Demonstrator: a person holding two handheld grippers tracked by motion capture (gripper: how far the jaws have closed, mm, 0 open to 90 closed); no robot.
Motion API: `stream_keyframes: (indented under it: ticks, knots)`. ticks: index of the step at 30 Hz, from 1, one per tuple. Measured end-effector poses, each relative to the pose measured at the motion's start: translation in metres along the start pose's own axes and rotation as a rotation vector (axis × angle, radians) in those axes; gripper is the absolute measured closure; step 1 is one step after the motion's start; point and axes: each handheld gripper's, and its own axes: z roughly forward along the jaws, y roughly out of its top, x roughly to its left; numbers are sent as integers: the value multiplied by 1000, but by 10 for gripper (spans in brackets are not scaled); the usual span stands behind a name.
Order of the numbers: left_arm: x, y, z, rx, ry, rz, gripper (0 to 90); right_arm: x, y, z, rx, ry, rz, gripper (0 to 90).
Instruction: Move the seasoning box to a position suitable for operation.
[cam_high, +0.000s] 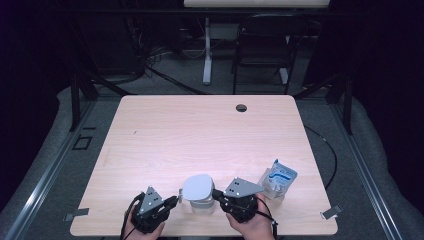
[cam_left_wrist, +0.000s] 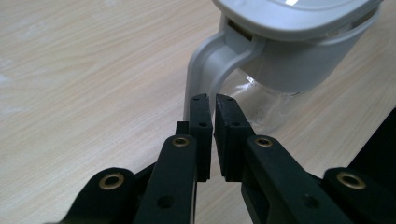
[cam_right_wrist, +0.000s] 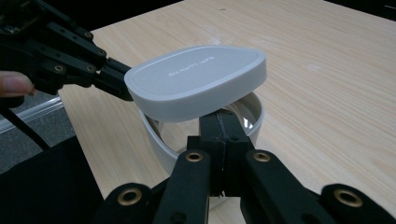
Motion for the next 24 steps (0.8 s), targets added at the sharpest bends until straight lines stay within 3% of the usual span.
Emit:
stream_keyframes:
  ticks: [6,17,24]
  knots:
    - [7,-2,-6,-14,1,-15,840,3,9,2,6,5,-1,900]
    - [3,-4,-4,-4,9,17,782,11,31,7,11,16,-26,900]
    - [4,-5,-4,-9,14,6,771,18,44,9,10,17,-52,900]
